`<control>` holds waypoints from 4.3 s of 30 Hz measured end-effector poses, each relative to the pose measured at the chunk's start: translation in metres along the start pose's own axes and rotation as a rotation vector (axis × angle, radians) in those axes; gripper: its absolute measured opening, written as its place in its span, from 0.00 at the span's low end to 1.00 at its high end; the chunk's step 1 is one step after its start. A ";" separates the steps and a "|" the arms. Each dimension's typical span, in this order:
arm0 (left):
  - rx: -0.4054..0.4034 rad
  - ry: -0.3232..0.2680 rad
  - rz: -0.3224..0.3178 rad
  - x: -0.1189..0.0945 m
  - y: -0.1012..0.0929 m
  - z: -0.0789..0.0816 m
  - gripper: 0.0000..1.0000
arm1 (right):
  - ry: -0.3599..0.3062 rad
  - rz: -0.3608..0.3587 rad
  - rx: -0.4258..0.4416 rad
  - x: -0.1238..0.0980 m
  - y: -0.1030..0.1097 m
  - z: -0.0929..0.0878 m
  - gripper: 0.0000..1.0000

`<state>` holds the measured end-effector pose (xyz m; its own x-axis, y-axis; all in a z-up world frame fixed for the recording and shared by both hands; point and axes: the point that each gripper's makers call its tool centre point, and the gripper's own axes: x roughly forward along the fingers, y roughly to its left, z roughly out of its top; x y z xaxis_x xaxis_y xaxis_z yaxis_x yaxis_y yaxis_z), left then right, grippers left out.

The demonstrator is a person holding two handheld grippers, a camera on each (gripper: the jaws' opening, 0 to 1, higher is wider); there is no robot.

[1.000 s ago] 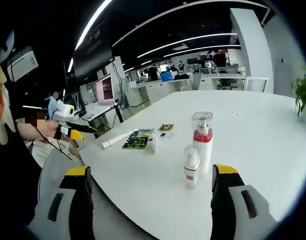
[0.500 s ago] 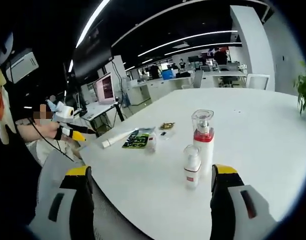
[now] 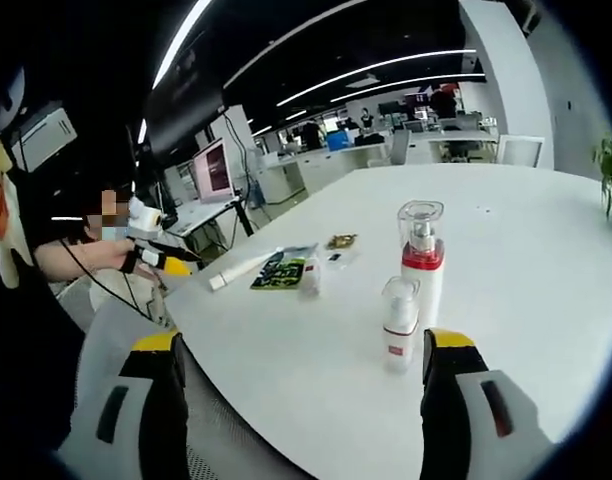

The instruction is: Arrange the skincare products in the storage area until every visible bottle or jar stands upright without overlapping.

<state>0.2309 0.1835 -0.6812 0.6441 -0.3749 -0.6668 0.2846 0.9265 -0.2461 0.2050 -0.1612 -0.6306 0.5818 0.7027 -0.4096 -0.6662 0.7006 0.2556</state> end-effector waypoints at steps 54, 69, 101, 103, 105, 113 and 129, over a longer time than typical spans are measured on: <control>0.086 0.401 0.204 0.094 0.088 0.004 0.70 | 0.081 0.050 0.017 0.026 0.027 -0.009 0.97; 0.062 0.437 0.239 0.097 0.093 0.001 0.60 | 0.119 0.058 -0.011 0.025 0.030 -0.007 0.96; 0.133 0.483 0.240 0.105 0.091 0.007 0.40 | 0.163 0.076 -0.013 0.041 0.034 -0.008 0.94; 0.144 0.479 0.235 0.103 0.090 0.007 0.40 | 0.164 0.079 -0.011 0.042 0.035 -0.008 0.94; 0.156 0.472 0.229 0.102 0.088 0.007 0.40 | 0.168 0.084 -0.014 0.044 0.037 -0.008 0.94; 0.149 0.445 0.229 0.101 0.087 0.007 0.33 | 0.179 0.097 -0.021 0.048 0.040 -0.008 0.94; 0.117 0.317 0.223 0.098 0.090 0.005 0.30 | 0.157 0.141 -0.007 0.062 0.057 0.000 0.93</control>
<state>0.3228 0.2297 -0.7651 0.4530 -0.1203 -0.8834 0.2539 0.9672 -0.0015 0.2035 -0.0778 -0.6418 0.4033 0.7651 -0.5020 -0.7390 0.5958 0.3143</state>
